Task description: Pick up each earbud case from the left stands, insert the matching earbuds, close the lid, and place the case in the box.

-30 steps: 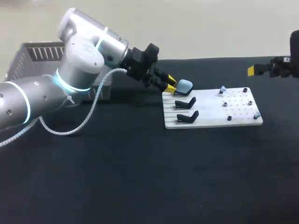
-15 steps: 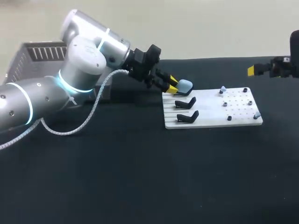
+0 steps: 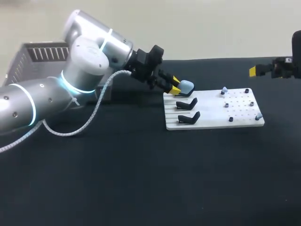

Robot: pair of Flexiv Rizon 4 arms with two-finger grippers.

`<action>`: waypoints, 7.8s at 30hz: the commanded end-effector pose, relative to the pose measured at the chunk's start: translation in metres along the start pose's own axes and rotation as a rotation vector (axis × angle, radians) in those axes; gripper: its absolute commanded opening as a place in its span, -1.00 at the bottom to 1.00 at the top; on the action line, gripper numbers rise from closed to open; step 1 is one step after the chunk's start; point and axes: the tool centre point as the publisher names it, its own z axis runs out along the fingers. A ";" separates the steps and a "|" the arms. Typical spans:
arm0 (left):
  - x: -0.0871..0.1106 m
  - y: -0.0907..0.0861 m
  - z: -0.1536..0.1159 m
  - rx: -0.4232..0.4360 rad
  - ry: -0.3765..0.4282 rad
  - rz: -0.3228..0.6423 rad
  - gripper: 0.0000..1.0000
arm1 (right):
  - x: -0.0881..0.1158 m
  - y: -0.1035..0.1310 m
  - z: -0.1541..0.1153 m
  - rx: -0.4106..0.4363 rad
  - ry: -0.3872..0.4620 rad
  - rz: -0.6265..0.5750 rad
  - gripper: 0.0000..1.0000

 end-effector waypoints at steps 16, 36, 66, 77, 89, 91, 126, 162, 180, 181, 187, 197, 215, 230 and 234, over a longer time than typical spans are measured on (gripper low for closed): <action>-0.003 0.008 0.009 0.024 0.007 0.009 -0.18 | 0.000 0.000 0.000 0.002 0.000 0.000 1.00; -0.018 -0.003 -0.009 -0.017 -0.014 0.046 -1.00 | 0.000 0.000 0.000 0.002 0.000 0.000 1.00; -0.092 -0.105 -0.054 -0.047 -0.429 0.131 -1.00 | 0.000 0.000 0.000 0.002 0.000 0.000 1.00; -0.089 -0.114 -0.054 -0.105 -0.447 0.135 -1.00 | 0.000 0.000 0.000 0.002 0.000 0.000 1.00; -0.090 -0.113 -0.052 -0.062 -0.489 0.156 -1.00 | 0.000 0.000 0.000 0.002 0.000 0.000 1.00; -0.090 -0.113 -0.052 -0.062 -0.489 0.156 -1.00 | 0.000 0.000 0.000 0.002 0.000 0.000 1.00; -0.090 -0.113 -0.052 -0.062 -0.489 0.156 -1.00 | 0.023 0.162 0.013 0.061 0.241 -0.247 1.00; -0.090 -0.113 -0.052 -0.062 -0.489 0.156 -1.00 | 0.017 0.159 0.062 0.092 0.264 -0.206 1.00; -0.090 -0.113 -0.052 -0.062 -0.489 0.156 -1.00 | 0.010 0.160 0.069 0.094 0.257 -0.215 1.00; -0.090 -0.113 -0.052 -0.062 -0.489 0.156 -1.00 | 0.010 0.160 0.069 0.096 0.257 -0.214 1.00; -0.090 -0.113 -0.052 -0.062 -0.489 0.156 -1.00 | 0.005 0.160 0.064 0.110 0.223 -0.213 1.00; -0.090 -0.113 -0.052 -0.062 -0.489 0.156 -1.00 | -0.001 0.159 0.031 0.271 0.160 -0.288 1.00; -0.090 -0.113 -0.052 -0.062 -0.489 0.156 -1.00 | 0.069 0.058 0.004 0.391 0.538 -0.153 1.00; -0.090 -0.113 -0.052 -0.062 -0.489 0.156 -1.00 | 0.107 -0.001 0.022 0.419 0.674 -0.161 1.00; -0.090 -0.113 -0.052 -0.062 -0.489 0.156 -1.00 | 0.115 -0.008 0.026 0.449 0.665 -0.175 0.68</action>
